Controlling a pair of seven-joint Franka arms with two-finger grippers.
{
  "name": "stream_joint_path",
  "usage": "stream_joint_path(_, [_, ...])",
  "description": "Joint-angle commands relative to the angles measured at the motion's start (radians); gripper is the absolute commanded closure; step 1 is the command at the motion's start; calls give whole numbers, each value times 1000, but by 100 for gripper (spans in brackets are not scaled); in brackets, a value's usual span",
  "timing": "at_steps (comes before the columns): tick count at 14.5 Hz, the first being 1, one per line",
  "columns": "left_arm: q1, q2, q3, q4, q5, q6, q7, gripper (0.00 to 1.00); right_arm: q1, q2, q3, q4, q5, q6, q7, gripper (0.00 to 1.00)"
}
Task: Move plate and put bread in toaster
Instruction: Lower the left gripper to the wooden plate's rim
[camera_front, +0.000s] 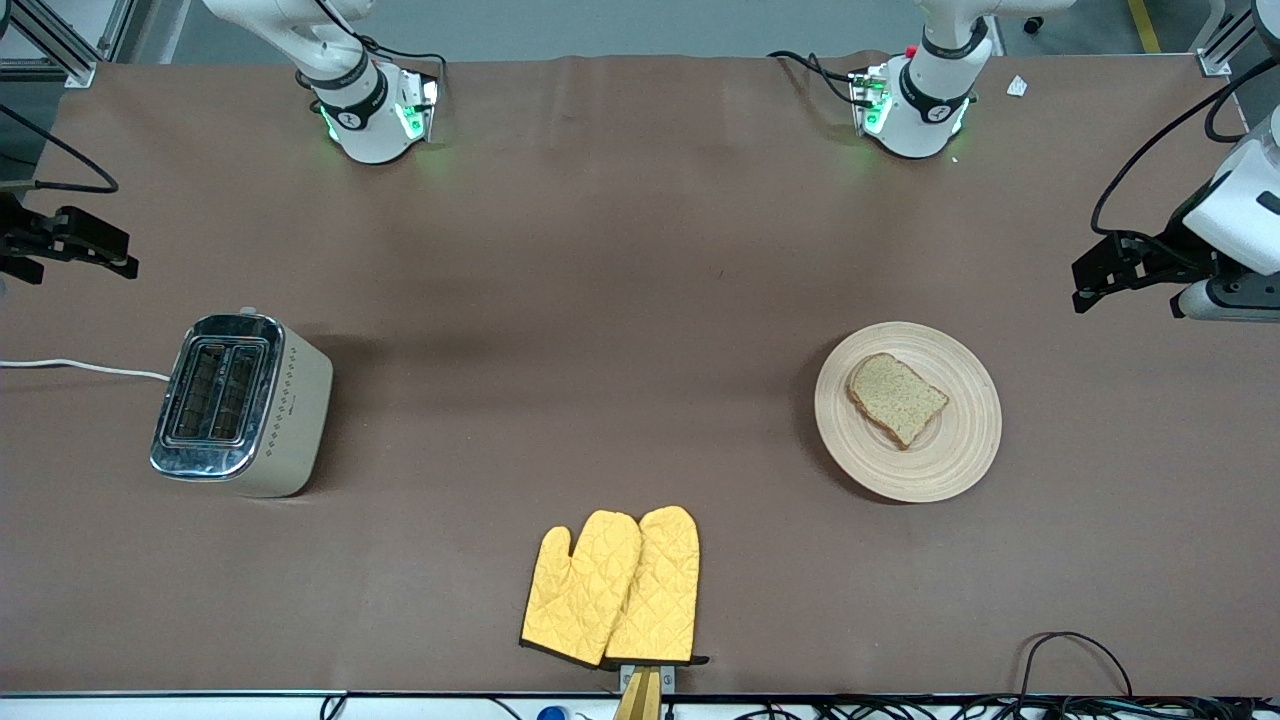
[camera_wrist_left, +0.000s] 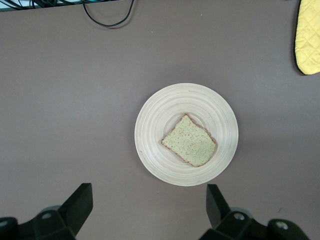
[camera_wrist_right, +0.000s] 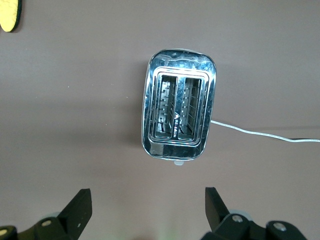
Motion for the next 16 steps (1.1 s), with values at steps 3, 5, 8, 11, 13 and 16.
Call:
stream_joint_path(3, [8, 11, -3, 5, -1, 11, -19, 0, -88, -3, 11, -5, 5, 7, -10, 0])
stream_joint_path(5, [12, 14, -3, 5, -6, 11, -17, 0, -85, -4, 11, -5, 3, 6, -12, 0])
stream_joint_path(8, [22, 49, 0, -4, 4, -3, 17, 0, -74, -4, 16, -3, 5, 4, -14, 0])
stream_joint_path(11, [121, 106, 4, -9, -128, -28, 67, 0, -72, -4, 20, -3, 6, 6, -30, 0])
stream_joint_path(13, [202, 173, 3, -12, -229, -28, 148, 0, -71, -7, 22, -3, 15, 7, -50, 0])
stream_joint_path(16, [318, 310, 3, -9, -407, -28, 289, 0, -69, -6, 20, 6, 34, 21, -50, 0])
